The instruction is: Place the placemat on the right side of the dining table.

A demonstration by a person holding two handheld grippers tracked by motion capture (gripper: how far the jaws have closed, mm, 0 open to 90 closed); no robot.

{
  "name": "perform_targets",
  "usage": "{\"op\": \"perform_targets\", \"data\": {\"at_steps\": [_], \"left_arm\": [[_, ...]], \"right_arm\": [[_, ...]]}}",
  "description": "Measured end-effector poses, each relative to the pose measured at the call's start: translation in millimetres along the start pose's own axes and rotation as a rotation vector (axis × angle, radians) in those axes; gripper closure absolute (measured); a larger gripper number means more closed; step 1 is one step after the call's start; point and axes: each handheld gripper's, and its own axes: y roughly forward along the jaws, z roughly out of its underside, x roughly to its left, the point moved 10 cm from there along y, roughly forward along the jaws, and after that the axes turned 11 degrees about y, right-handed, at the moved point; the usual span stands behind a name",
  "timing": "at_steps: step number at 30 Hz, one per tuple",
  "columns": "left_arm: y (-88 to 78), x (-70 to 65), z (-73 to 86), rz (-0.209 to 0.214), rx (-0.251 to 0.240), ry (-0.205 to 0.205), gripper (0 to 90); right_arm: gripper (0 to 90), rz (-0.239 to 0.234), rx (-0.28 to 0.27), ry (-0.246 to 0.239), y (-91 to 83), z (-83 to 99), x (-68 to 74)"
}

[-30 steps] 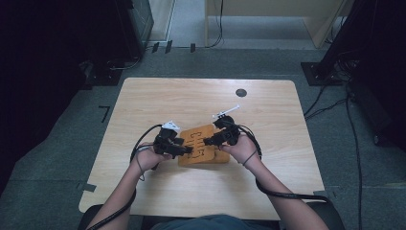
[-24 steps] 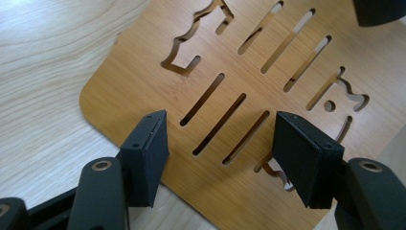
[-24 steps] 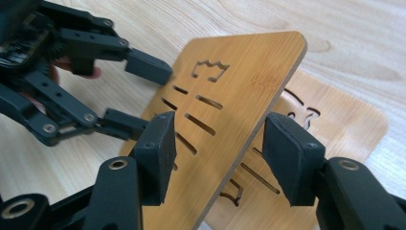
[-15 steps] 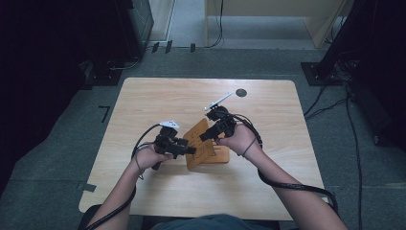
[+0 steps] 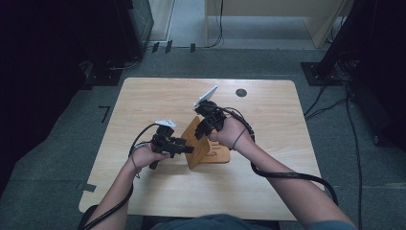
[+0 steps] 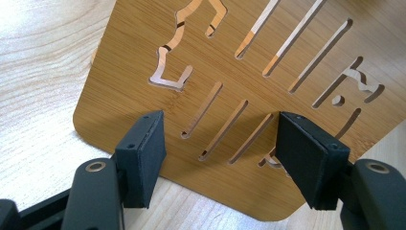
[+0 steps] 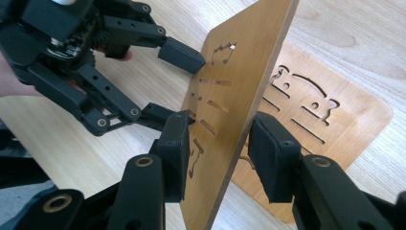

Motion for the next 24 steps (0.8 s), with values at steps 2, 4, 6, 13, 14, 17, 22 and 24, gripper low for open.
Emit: {"op": "perform_targets", "data": {"at_steps": [2, 4, 6, 13, 14, 17, 22, 24], "left_arm": [[-0.4, 0.0, 0.1, 0.002, 0.000, -0.001, 33.3], [-0.2, 0.3, 0.1, 0.000, 0.001, -0.002, 33.3], [0.1, 0.5, 0.2, 0.000, 0.001, 0.000, 33.2], [-1.7, 5.0, 0.0, -0.018, -0.004, -0.007, 33.1], [-3.2, 5.9, -0.4, -0.019, -0.008, -0.008, 33.0], [-10.6, 9.3, -1.1, -0.023, -0.022, -0.028, 33.1], [-22.4, 15.0, -3.3, -0.042, -0.055, -0.040, 33.4], [-24.6, 16.1, -4.7, -0.053, -0.060, -0.033, 33.4]], "right_arm": [[62.1, 0.002, 0.009, -0.001, 1.9, -0.3, 0.5], [64.3, 0.004, 0.021, 0.008, 4.7, -0.7, -0.8], [67.0, 0.012, 0.044, 0.005, 11.7, 0.0, -3.2], [71.6, -0.019, 0.081, 0.075, 28.4, -1.9, -7.2], [74.9, -0.046, 0.091, 0.096, 29.0, -2.6, -6.9], [84.4, -0.166, 0.116, 0.156, 24.1, -5.6, 0.3], [86.7, -0.169, 0.105, 0.127, 14.0, -10.0, 5.7], [87.5, -0.159, 0.079, 0.106, 7.0, -13.8, 5.5]]}}
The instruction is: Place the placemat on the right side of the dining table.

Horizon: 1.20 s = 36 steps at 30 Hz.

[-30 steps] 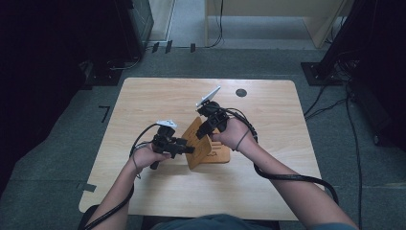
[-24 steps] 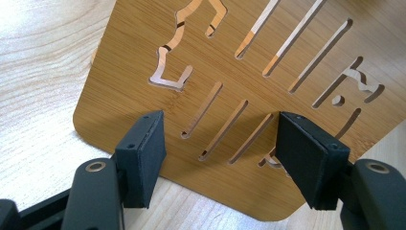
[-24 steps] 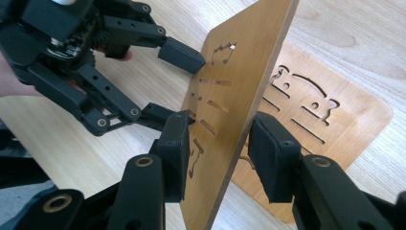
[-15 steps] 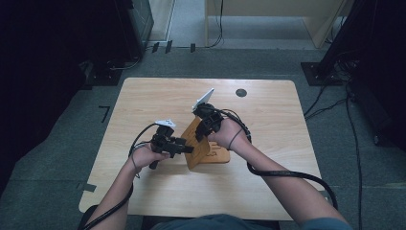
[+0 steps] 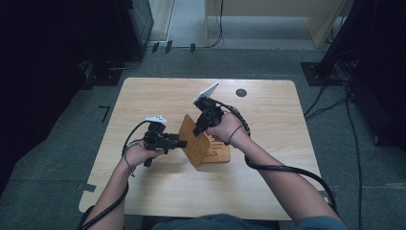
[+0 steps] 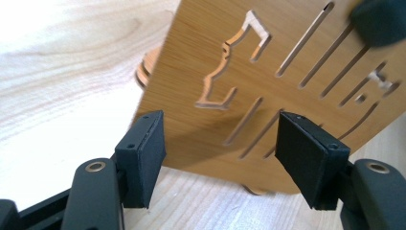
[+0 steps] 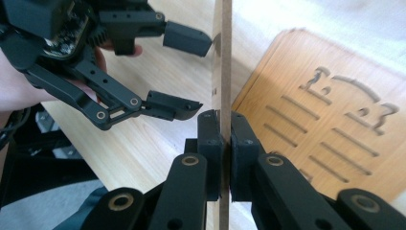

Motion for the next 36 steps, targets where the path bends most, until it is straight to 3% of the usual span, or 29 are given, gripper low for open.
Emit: {"op": "perform_targets", "data": {"at_steps": [6, 13, 23, 29, 36], "left_arm": [[2.9, -0.9, 1.2, -0.017, 0.016, 0.023, 33.4], [7.2, 7.0, 4.6, -0.078, 0.051, 0.043, 33.3], [10.5, 12.3, 5.6, -0.118, 0.075, 0.060, 31.9], [13.8, 16.3, 5.7, -0.136, 0.093, 0.069, 31.4], [16.6, 17.9, 4.6, -0.143, 0.100, 0.076, 31.2]], "right_arm": [[87.6, 0.054, -0.049, -0.043, -23.7, -8.0, -3.2], [87.6, 0.150, -0.066, -0.068, -32.1, -7.8, -18.3], [87.6, 0.182, -0.062, -0.038, -34.4, -5.7, -40.4], [87.7, 0.208, -0.092, -0.015, -36.4, -11.0, -55.9], [87.7, 0.211, -0.095, 0.011, -39.8, -14.1, -63.6]]}}
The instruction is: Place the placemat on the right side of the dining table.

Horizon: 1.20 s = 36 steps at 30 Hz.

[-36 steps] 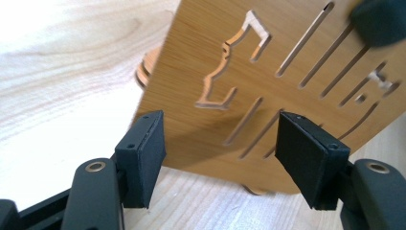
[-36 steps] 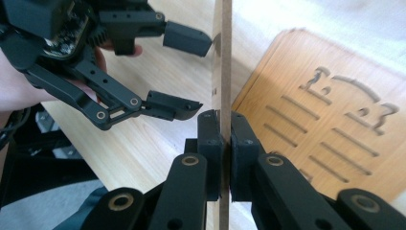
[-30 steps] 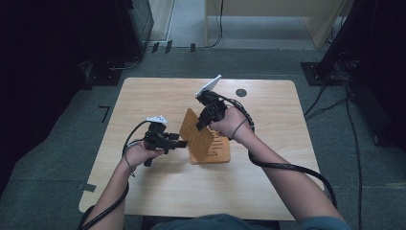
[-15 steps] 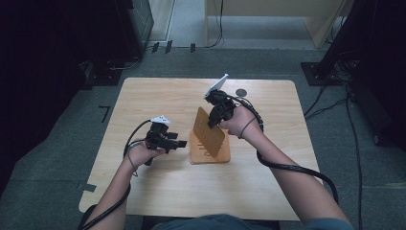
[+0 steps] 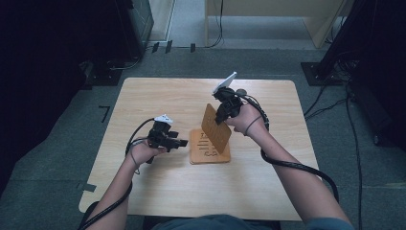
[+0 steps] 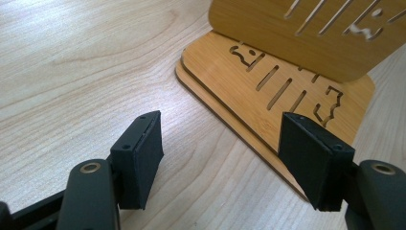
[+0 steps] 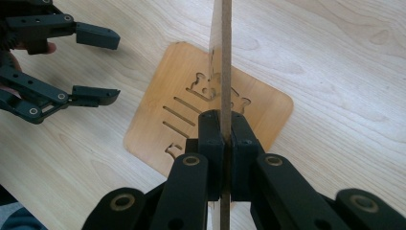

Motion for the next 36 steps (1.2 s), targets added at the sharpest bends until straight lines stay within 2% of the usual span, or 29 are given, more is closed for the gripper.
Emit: {"op": "perform_targets", "data": {"at_steps": [8, 11, 17, 29, 36], "left_arm": [[0.7, 1.8, 1.3, 0.000, 0.006, -0.005, 31.1], [1.2, 2.7, 2.1, -0.007, 0.010, -0.004, 31.0], [3.6, 3.9, 5.5, -0.026, 0.035, 0.016, 30.5], [4.1, 4.7, 6.7, -0.030, 0.043, 0.020, 30.2], [4.0, 4.9, 7.6, -0.034, 0.048, 0.027, 30.1]], "right_arm": [[87.7, 0.044, -0.006, 0.003, -4.7, -3.5, -11.4], [87.7, 0.046, -0.008, 0.014, -6.4, -4.9, -15.3], [87.7, 0.061, -0.001, 0.029, -7.6, -5.0, -24.2], [87.6, 0.077, -0.006, 0.052, -12.7, -7.5, -36.9], [87.7, 0.064, -0.011, 0.071, -12.3, -9.3, -43.7]]}}
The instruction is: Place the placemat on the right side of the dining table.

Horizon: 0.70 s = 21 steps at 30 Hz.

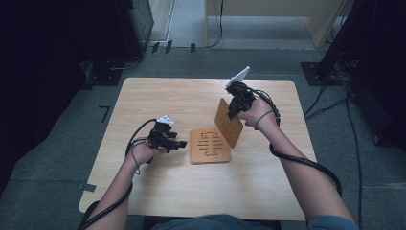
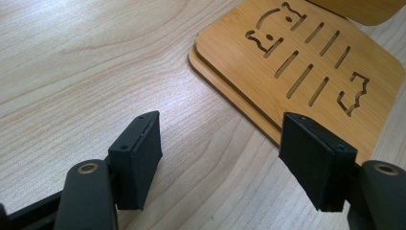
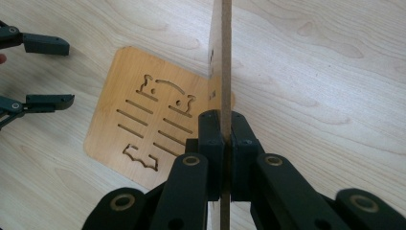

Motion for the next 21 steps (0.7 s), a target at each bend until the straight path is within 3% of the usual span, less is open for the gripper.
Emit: {"op": "perform_targets", "data": {"at_steps": [21], "left_arm": [[0.6, 0.1, 0.9, -0.002, 0.006, 0.006, 30.0]], "right_arm": [[87.7, 0.037, -0.006, 0.055, -5.8, -3.8, -31.1]]}}
